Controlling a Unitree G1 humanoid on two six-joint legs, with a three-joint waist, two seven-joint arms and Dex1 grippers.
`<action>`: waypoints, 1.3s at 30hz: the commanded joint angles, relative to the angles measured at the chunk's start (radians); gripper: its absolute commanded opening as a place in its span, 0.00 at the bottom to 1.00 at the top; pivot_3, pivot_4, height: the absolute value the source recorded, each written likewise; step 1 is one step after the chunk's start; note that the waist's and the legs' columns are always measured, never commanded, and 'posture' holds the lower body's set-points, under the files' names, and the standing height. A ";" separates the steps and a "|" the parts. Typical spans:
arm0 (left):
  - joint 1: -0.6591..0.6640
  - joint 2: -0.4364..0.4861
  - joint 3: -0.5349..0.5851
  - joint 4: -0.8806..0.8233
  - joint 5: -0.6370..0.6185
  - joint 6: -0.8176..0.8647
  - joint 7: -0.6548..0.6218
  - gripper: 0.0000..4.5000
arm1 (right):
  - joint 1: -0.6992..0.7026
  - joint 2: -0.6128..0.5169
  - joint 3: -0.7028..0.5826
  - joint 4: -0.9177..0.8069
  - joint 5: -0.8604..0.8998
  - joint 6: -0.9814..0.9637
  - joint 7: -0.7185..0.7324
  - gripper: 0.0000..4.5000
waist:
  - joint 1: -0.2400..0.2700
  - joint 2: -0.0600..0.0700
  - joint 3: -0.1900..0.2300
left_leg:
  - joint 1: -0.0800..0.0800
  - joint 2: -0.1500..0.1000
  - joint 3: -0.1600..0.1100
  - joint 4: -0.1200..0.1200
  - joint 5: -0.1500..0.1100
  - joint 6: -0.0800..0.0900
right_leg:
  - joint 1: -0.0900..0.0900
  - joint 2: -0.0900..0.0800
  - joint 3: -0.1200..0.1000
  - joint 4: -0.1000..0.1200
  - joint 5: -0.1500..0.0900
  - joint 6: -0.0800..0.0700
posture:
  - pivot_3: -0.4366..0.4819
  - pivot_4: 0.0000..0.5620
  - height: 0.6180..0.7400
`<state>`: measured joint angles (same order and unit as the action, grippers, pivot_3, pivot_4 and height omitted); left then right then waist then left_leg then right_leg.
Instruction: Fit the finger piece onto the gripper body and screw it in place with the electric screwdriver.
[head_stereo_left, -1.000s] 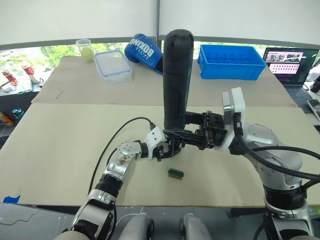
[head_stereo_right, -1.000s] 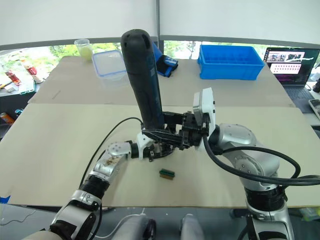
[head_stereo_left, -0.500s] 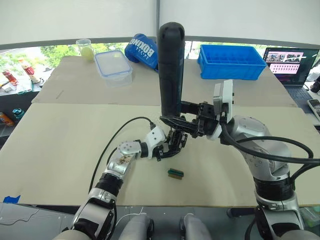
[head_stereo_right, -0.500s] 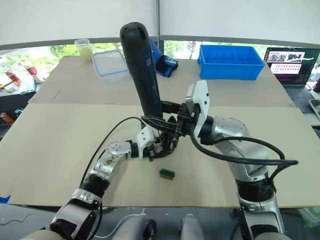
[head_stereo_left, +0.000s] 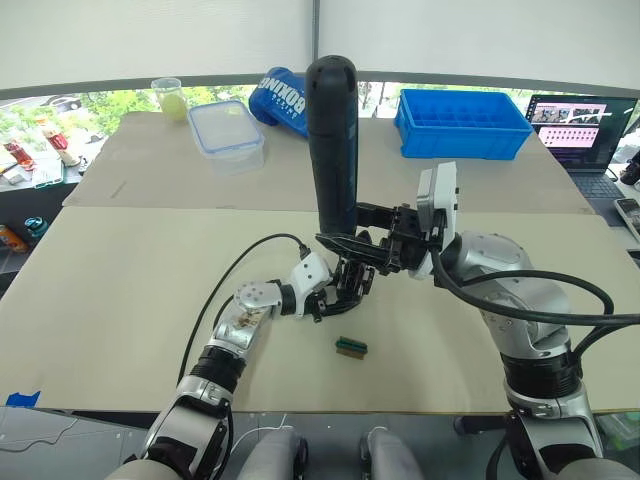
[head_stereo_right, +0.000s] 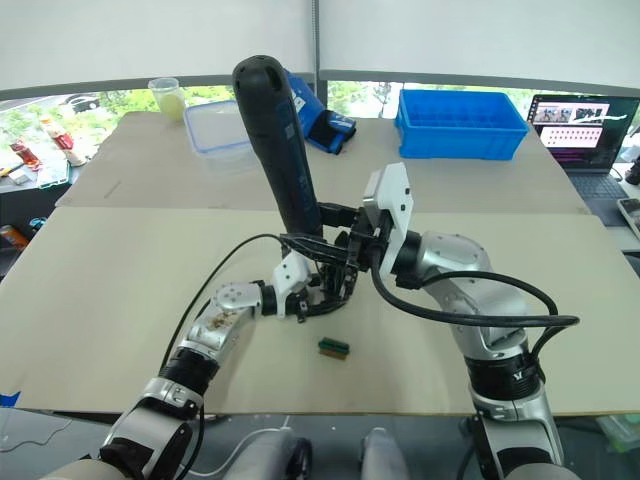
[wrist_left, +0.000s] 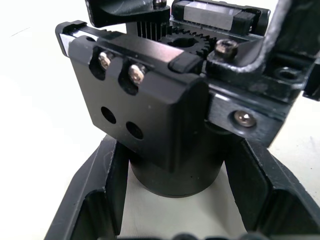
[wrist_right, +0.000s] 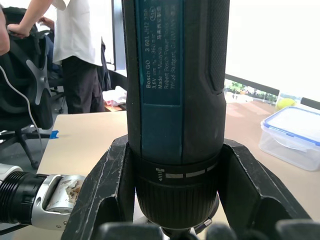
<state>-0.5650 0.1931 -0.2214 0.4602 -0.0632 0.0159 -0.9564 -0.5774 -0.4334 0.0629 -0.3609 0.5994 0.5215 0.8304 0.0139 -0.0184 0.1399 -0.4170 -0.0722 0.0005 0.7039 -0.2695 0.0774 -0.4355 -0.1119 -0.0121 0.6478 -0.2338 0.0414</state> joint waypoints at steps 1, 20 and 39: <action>-0.006 -0.004 -0.006 -0.034 -0.013 0.000 -0.004 0.51 | -0.021 0.004 -0.018 -0.028 -0.002 -0.056 0.011 0.43 | 0.000 0.000 0.000 | 0.000 0.000 0.000 0.000 0.000 0.000 | 0.000 0.000 0.000 0.000 0.000 0.000 | 0.48 0.27 1.00; -0.010 -0.007 -0.007 -0.038 -0.013 0.002 -0.004 0.51 | -0.008 -0.003 -0.016 -0.026 -0.019 -0.067 0.044 0.43 | 0.000 0.000 0.000 | 0.000 0.000 0.000 0.000 0.000 0.000 | 0.000 0.000 0.000 0.000 0.000 0.000 | 0.48 0.27 1.00; -0.006 -0.007 -0.010 -0.049 -0.015 0.002 -0.007 0.51 | -0.002 -0.006 -0.008 -0.018 -0.044 -0.091 0.063 0.43 | 0.000 0.000 0.000 | 0.000 0.000 0.000 0.000 0.000 0.000 | 0.000 0.000 0.000 0.000 0.000 0.000 | 0.48 0.27 1.00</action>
<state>-0.5648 0.1924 -0.2220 0.4536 -0.0635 0.0240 -0.9559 -0.5644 -0.4429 0.0709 -0.3511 0.5521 0.4825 0.8908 0.0137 -0.0184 0.1399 -0.4170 -0.0722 0.0005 0.7039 -0.2695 0.0773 -0.4356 -0.1119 -0.0120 0.6477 -0.2338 0.0414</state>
